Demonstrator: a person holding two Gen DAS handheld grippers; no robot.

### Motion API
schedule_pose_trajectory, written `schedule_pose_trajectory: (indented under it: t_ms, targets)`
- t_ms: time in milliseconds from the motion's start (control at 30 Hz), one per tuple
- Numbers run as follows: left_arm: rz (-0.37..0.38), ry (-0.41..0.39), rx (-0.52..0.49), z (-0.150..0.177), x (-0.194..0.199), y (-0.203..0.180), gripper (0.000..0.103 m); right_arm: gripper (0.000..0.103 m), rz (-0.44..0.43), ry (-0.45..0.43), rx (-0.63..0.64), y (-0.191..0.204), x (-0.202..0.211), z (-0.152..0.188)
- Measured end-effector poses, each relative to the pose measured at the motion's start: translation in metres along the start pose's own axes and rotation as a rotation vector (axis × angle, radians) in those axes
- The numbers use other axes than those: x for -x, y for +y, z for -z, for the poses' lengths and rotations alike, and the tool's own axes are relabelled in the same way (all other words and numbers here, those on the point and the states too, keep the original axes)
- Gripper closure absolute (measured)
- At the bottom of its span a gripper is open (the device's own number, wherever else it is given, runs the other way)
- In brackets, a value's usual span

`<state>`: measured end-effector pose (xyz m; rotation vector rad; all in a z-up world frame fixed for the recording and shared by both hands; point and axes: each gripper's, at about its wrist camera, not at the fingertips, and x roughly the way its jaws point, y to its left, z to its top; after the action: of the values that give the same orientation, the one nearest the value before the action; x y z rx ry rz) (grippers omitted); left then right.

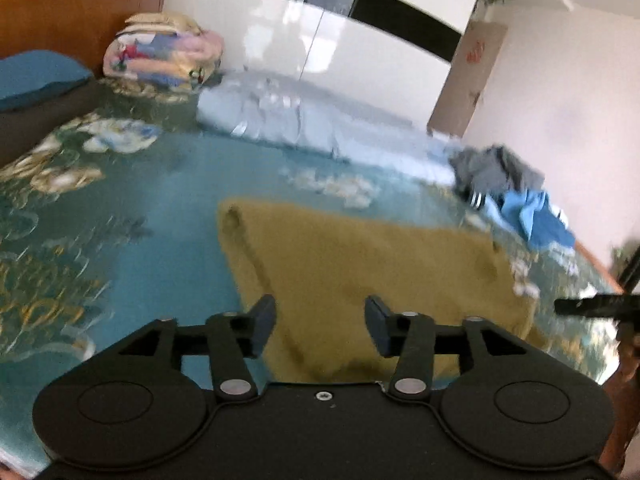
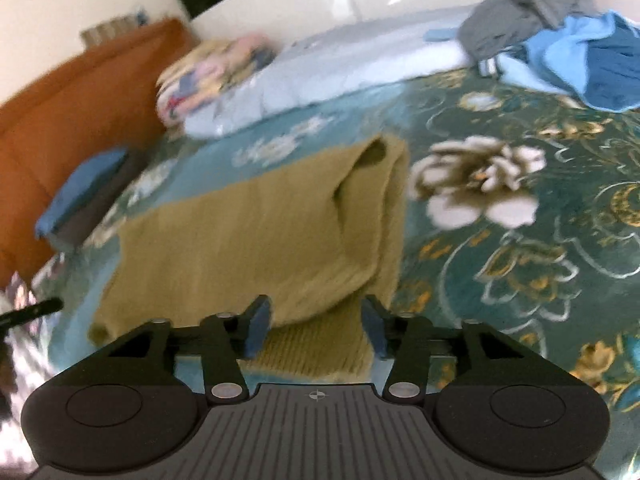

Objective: Fold clothes

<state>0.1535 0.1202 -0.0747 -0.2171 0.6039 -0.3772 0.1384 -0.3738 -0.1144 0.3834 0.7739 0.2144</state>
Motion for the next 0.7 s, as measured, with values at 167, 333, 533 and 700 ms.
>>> schedule_pose_trajectory:
  t_ms: [167, 333, 533, 700]
  targets:
    - [0.046, 0.025, 0.058, -0.011, -0.051, -0.036, 0.055, 0.047, 0.003, -0.009, -0.168, -0.022, -0.036, -0.016]
    - [0.051, 0.132, 0.027, 0.004, -0.108, -0.087, 0.056, 0.045, 0.016, 0.019, -0.268, -0.043, -0.061, -0.012]
    - [0.073, 0.217, 0.109, 0.014, -0.156, -0.113, 0.075, 0.045, -0.076, 0.028, -0.342, -0.057, -0.071, -0.001]
    - [0.059, 0.247, 0.091, 0.015, -0.173, -0.123, 0.095, 0.046, -0.134, 0.031, -0.369, -0.062, -0.075, 0.000]
